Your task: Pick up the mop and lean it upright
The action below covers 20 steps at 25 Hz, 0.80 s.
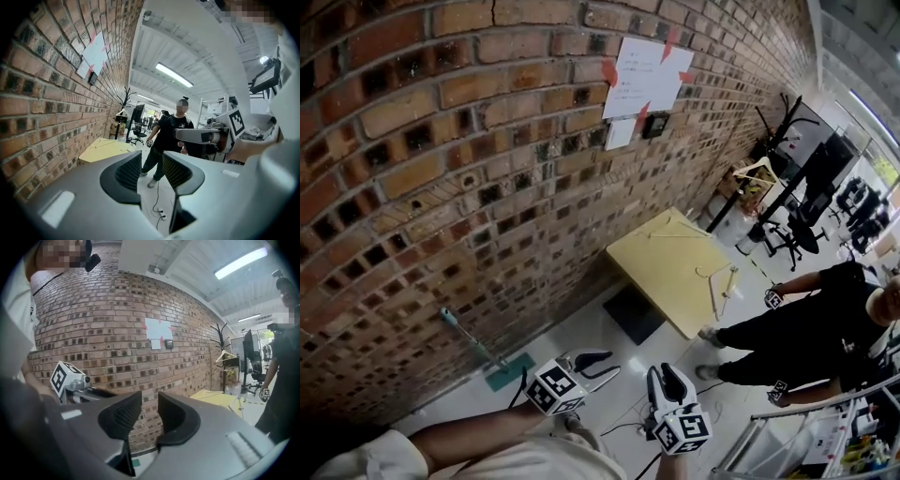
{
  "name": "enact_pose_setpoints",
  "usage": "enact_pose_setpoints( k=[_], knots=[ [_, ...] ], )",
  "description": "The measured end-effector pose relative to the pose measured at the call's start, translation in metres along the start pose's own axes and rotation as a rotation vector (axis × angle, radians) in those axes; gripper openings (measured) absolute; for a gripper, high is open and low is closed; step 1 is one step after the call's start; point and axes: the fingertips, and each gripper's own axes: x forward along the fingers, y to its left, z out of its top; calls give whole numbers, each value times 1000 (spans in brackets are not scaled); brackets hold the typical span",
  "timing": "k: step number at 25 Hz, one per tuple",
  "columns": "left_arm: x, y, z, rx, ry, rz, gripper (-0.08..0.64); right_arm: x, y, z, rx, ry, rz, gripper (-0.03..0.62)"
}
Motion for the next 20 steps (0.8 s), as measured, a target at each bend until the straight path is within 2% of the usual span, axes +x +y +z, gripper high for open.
enact_pose_setpoints(
  k=[3, 9, 20],
  knots=[
    [-21, 12, -1, -10, -10, 49, 155, 14, 20, 1, -11, 14, 47, 110],
    [-71, 53, -15, -34, -19, 194, 147, 56, 67, -1, -34, 31, 167, 110],
    [-163, 104, -38, -94, -36, 456, 143, 118, 157, -17, -66, 82, 428, 110]
  ],
)
